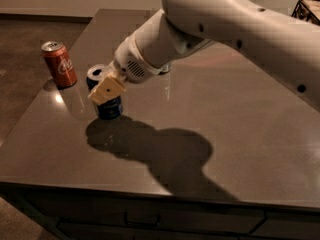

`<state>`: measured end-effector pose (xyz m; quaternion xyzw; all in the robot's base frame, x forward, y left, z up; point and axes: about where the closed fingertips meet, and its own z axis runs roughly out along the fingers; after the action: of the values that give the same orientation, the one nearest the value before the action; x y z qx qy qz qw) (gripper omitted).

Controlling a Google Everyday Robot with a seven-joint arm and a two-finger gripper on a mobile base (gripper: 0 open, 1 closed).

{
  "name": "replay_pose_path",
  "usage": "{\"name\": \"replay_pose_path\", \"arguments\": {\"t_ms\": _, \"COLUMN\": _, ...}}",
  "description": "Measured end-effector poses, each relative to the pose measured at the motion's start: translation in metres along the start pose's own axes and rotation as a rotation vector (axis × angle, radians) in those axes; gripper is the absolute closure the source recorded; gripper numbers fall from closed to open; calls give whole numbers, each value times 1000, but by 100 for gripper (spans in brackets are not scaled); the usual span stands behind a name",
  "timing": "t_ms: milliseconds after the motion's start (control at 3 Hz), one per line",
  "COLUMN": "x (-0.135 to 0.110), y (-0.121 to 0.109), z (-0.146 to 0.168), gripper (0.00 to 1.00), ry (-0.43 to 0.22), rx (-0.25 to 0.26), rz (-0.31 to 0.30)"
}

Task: Move pepsi can near redbull can

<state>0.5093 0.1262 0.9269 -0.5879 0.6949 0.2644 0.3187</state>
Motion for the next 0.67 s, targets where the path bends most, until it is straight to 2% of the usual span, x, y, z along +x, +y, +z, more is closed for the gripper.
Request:
{"name": "replay_pose_path", "arguments": {"t_ms": 333, "x": 35, "y": -67, "z": -35, "gripper": 100, "ry": 21, "rx": 122, "rz": 92}}
{"name": "replay_pose_path", "arguments": {"t_ms": 667, "x": 78, "y": -119, "z": -72, "gripper": 100, "ry": 30, "rx": 233, "rz": 191}}
